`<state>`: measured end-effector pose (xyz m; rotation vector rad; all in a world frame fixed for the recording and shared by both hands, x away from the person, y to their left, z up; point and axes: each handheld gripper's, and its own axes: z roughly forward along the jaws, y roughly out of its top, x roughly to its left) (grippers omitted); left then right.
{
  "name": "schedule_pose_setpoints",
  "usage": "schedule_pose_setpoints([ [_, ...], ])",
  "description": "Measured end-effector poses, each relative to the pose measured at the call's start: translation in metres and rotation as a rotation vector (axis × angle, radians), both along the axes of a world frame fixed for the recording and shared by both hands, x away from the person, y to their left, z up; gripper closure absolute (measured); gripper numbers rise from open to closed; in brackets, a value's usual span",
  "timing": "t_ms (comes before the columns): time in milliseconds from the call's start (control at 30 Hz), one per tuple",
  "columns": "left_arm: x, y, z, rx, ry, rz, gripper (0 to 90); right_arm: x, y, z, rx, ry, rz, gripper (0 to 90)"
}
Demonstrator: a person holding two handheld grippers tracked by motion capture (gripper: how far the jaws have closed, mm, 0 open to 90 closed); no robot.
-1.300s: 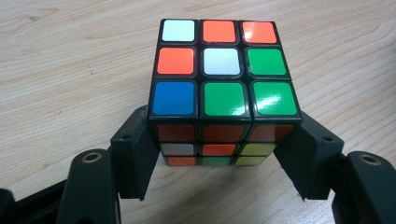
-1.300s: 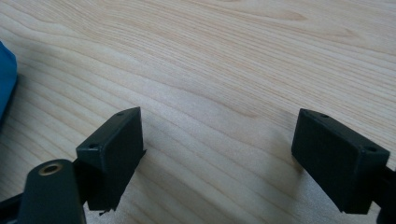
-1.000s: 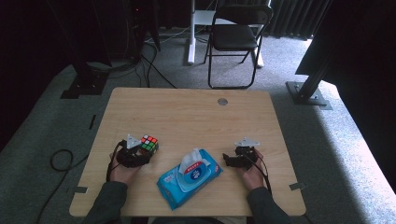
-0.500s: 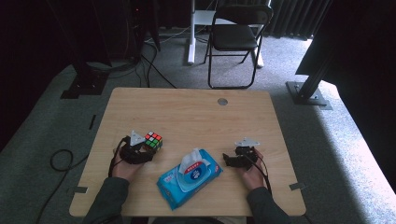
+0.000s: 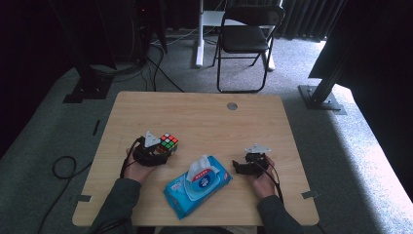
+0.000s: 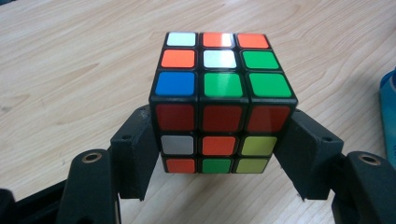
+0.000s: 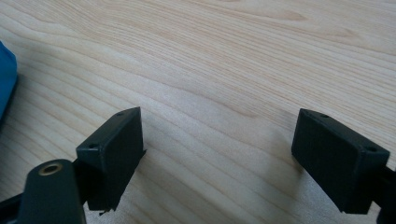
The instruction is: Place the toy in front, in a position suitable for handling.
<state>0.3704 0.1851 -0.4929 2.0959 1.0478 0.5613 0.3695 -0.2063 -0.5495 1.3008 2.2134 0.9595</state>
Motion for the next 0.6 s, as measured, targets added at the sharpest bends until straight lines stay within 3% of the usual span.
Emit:
schedule_pose_setpoints([
  [267, 0.009, -0.011, -0.001, 0.003, 0.013, -0.020, 34.5, 0.000, 0.000, 0.000, 0.000, 0.000, -0.001, 16.4],
  [400, 0.013, -0.017, -0.003, -0.022, 0.022, -0.022, 34.5, 0.000, 0.000, 0.000, 0.000, 0.000, 0.000, 16.4],
  [600, 0.020, -0.027, -0.001, -0.014, 0.022, -0.039, 34.5, 0.000, 0.000, 0.000, 0.000, 0.000, -0.001, 16.4],
])
